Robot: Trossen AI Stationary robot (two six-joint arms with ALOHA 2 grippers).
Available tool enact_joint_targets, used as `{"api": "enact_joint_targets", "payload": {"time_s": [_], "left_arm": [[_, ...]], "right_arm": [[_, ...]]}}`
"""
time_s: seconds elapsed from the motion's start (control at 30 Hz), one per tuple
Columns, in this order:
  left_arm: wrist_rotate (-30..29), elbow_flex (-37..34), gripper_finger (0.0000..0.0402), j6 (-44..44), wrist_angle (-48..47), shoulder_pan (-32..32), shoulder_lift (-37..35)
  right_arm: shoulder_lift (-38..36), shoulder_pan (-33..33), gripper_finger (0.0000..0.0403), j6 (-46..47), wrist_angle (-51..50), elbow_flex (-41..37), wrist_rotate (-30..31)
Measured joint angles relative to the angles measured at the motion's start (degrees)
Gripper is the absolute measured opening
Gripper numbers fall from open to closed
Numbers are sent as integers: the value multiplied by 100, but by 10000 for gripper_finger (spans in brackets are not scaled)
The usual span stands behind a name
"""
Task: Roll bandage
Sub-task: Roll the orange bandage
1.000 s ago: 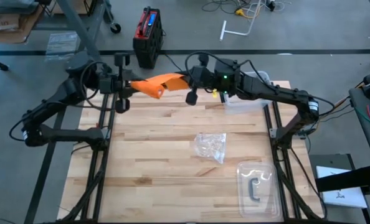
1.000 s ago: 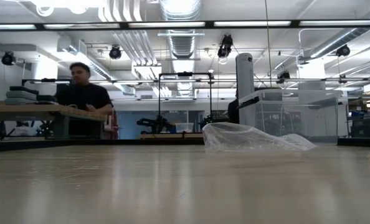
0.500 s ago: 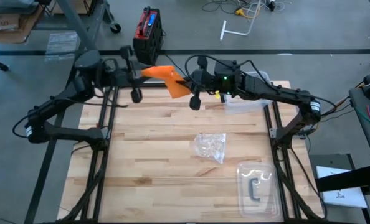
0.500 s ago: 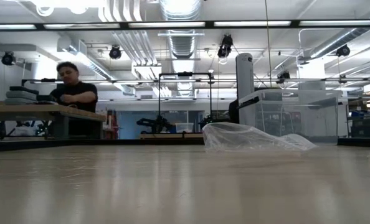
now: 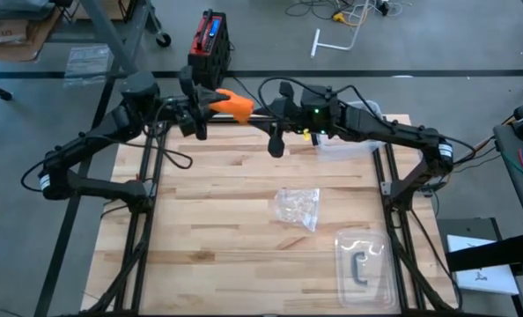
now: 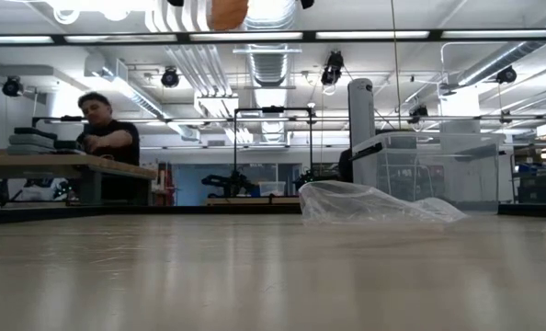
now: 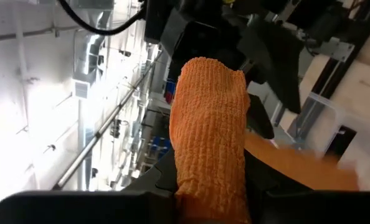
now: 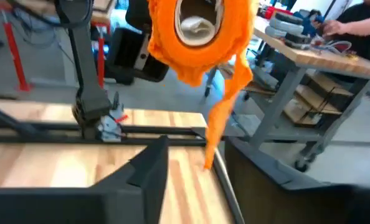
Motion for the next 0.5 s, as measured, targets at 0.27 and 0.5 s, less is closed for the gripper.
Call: {"api": "enact_joint_targets", "payload": {"time_s": [0.27, 0.5], "left_arm": [[-144, 0, 79, 40, -37, 4, -2], [-144, 0, 79, 635, -194, 4, 0]], "right_arm": [[-265, 0, 234, -1117, 165, 480, -22], [-1, -24, 302, -448, 762, 480, -950]]}}
